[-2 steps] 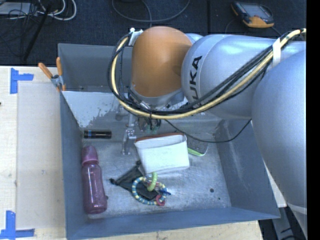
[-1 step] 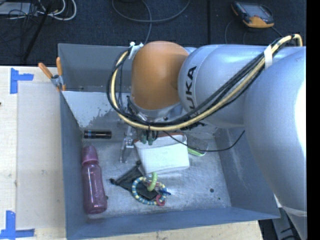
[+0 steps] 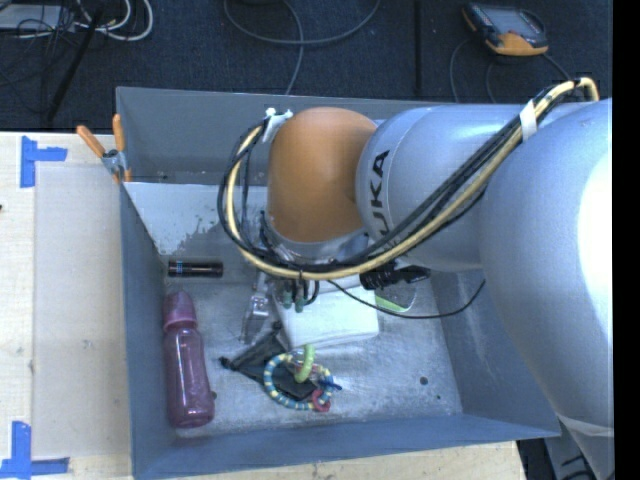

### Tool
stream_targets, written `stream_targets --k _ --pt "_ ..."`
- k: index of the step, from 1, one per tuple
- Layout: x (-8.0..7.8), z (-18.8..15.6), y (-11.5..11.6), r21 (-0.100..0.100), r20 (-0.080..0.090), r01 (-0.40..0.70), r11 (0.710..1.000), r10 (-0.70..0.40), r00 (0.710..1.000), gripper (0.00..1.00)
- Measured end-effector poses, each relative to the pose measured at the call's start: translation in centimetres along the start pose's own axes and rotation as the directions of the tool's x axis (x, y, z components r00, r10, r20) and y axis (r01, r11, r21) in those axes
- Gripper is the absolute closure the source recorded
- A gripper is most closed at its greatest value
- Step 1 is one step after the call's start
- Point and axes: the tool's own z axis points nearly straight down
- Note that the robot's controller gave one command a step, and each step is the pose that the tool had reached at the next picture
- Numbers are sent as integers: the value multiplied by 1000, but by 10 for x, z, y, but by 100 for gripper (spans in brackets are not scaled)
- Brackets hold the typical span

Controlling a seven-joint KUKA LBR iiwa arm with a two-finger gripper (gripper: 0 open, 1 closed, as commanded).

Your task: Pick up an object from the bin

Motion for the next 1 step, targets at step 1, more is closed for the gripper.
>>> stream_targets --k 1 --pt "18 4 24 -3 9 -46 999 46 999 0"
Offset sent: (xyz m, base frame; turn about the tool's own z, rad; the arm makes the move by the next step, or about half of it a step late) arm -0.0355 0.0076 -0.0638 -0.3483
